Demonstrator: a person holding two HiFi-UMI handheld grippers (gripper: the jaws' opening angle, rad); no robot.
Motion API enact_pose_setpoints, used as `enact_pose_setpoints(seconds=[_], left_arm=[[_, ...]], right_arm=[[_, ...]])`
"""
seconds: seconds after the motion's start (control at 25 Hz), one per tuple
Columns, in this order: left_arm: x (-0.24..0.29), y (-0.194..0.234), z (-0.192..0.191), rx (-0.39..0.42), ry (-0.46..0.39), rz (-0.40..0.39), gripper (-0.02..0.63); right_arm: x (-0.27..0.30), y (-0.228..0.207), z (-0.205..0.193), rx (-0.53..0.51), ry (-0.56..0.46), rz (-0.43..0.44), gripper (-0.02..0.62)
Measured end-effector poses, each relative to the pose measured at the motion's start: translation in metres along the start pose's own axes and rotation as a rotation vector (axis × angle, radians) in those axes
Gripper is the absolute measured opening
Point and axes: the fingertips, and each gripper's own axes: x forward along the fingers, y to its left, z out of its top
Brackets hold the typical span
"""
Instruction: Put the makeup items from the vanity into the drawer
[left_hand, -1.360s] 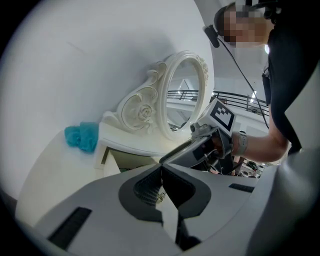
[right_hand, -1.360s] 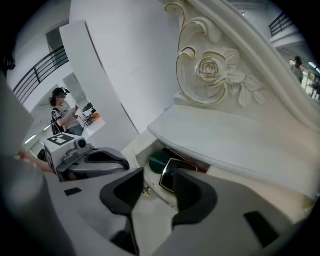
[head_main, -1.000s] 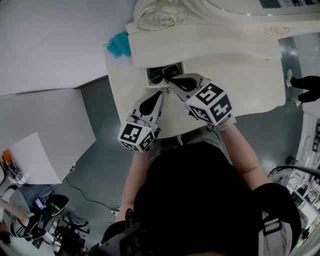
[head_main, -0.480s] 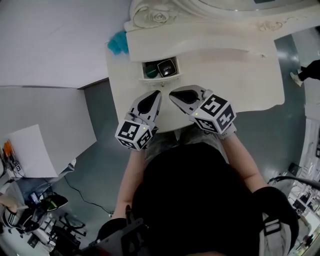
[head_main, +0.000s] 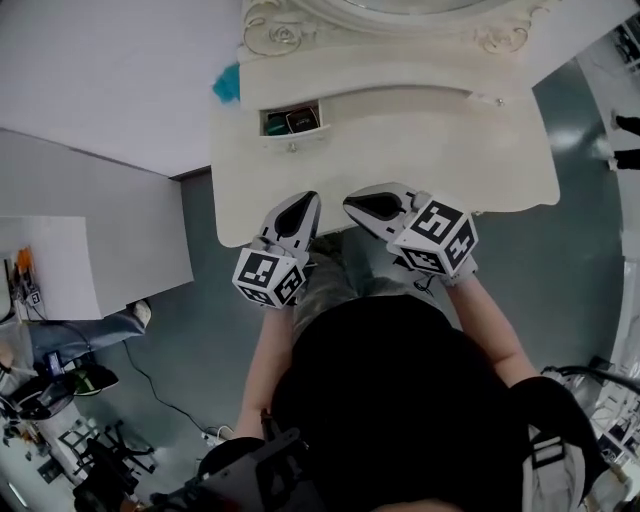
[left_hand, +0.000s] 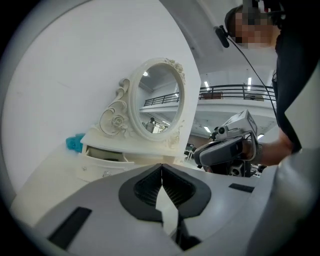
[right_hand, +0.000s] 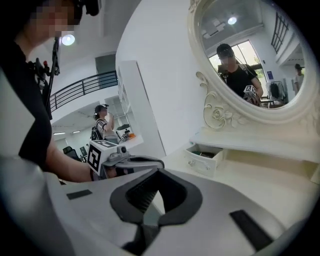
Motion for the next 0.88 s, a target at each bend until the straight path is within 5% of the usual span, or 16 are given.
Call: enact_pose_setpoints(seconds=[0.4,0.88], left_arm=[[-0.051,-0.103,-0.047,0.019,-0.021,0.099,0.014],[-0.077,-0.134,-0.026,0.049,-0.048,0.028,0.014]], right_arm=[[-0.103,0.061,-0.073,-0.016,-0.040,0.020,0.021],[-0.128,0.098,-0.064,-0.023,-0.132,-0.058,0.021]])
